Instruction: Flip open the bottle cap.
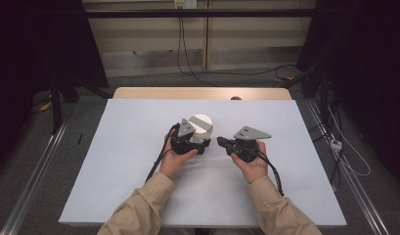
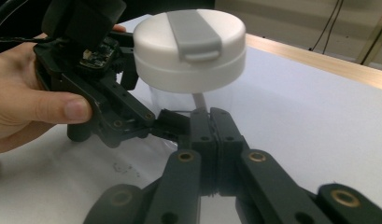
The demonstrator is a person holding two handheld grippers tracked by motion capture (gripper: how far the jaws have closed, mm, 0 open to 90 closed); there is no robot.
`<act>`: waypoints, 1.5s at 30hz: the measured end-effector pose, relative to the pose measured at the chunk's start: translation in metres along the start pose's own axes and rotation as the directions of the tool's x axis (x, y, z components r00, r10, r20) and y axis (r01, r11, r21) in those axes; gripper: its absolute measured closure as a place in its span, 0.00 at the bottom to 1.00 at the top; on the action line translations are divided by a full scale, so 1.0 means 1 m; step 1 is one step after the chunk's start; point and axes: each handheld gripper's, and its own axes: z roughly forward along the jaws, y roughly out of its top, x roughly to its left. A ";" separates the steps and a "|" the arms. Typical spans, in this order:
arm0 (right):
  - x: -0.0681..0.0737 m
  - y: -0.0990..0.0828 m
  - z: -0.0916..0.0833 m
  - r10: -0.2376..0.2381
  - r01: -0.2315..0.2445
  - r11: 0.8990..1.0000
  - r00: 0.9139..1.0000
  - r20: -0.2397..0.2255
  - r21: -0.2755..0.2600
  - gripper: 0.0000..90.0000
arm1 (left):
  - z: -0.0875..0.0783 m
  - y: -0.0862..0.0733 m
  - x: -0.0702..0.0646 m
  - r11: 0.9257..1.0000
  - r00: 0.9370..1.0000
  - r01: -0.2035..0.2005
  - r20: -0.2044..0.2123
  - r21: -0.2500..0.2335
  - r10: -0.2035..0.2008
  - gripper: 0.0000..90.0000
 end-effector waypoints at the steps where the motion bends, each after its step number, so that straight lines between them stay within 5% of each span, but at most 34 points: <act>1: 0.000 0.001 0.001 -0.001 0.001 1.000 1.000 -0.001 -0.001 1.00 | 0.000 0.000 0.000 1.000 1.000 0.001 0.000 0.000 -0.001 0.21; 22: -0.003 0.016 0.016 0.018 -0.018 1.000 1.000 -0.003 -0.002 1.00 | 0.000 0.000 0.000 1.000 1.000 -0.004 -0.002 0.003 0.005 0.21; 45: -0.001 0.022 0.019 -0.017 0.017 1.000 1.000 -0.008 0.009 1.00 | 0.001 0.000 -0.001 1.000 1.000 -0.005 -0.004 0.002 0.005 0.21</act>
